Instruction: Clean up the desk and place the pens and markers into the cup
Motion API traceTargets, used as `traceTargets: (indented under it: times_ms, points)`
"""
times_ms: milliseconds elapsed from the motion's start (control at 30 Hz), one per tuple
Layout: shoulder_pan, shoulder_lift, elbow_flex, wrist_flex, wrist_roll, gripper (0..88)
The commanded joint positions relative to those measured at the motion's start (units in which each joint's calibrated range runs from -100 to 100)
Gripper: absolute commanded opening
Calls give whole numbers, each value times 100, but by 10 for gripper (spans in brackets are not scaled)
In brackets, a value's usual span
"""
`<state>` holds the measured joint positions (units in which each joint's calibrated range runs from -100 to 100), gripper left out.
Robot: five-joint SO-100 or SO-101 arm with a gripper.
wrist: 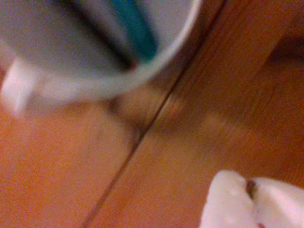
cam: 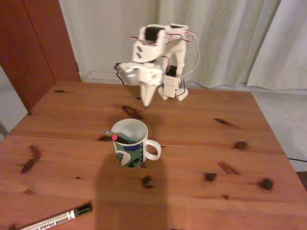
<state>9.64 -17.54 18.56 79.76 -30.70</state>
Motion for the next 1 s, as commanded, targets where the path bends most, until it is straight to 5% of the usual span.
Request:
traceTargets:
  times_ms: [0, 133, 467, 833, 967]
  points:
    - [-478, -981, 831, -281, 47, 10]
    - [-1057, -1767, 1959, -574, 194, 12]
    - [-1933, -4059, 5340, -1546, 2080, 12]
    - [-2159, -6889, 8108, -1511, 2153, 12]
    - [-2424, -7733, 8126, -660, 2111, 12]
